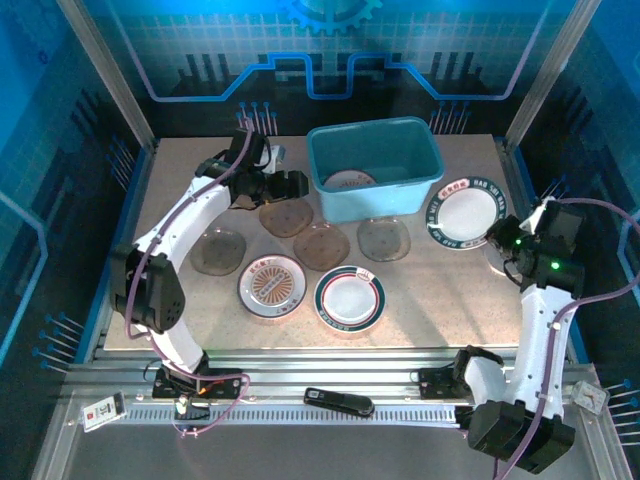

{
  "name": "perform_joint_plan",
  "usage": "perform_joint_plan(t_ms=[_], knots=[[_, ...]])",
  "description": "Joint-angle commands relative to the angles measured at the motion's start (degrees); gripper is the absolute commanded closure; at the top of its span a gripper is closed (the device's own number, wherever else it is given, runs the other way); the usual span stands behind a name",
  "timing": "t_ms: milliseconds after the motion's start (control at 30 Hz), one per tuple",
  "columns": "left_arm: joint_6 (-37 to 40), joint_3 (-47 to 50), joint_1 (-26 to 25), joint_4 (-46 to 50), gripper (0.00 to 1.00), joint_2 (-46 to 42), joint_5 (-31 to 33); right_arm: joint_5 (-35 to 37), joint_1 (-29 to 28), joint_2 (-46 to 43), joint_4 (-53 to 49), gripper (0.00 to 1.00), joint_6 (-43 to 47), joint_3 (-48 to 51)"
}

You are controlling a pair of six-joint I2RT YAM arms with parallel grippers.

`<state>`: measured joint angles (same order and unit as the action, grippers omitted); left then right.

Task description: Place the plates into the plastic bin on the countertop

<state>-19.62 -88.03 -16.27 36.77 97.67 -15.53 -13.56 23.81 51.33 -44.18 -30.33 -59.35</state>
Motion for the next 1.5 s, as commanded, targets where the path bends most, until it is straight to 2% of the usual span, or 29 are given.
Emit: perform_joint_plan(t_ms=[0,200,267,500,800,1100,1233,1467], knots=[[-1.4,0.3,0.3,-1.4,0.18,-2.2,-1.6,-3.6,0.9,-0.7,-2.4,1.0,0.7,-5.3],[-1.4,0.0,0.3,-1.3,0.18,-1.7,-1.7,-6.8,0.3,0.6,-2.2,1.0,-0.6,-12.3],[-1.6,-0.2,0.3,-1.3,0.18,-1.3,-1.7,-8.9,-1.4,2.9,-1.6,1.0,-1.0,-15.0],[-2.2,-1.4,0.2,-1.7,0.18,0.4,-2.1,-4.0,-16.0,15.1,1.3,1.0,0.7,-26.1],[-0.9,-4.6,0.2,-0.4,0.18,2.8,-1.2,-3.0,-25.4,34.5,7.8,1.0,1.3,-38.2],[-0.4,-6.4,0.3,-1.8,0.18,4.5,0.6,-6.8,-27.6,51.4,11.0,1.0,0.9,-48.3],[-0.6,-7.5,0.4,-1.8,0.18,5.7,1.0,-7.5,-28.5,57.6,8.8,1.0,2.4,-53.5],[-0.9,-8.7,0.3,-2.5,0.18,7.1,2.2,-8.3,-29.4,62.0,8.9,1.0,4.2,-54.6]])
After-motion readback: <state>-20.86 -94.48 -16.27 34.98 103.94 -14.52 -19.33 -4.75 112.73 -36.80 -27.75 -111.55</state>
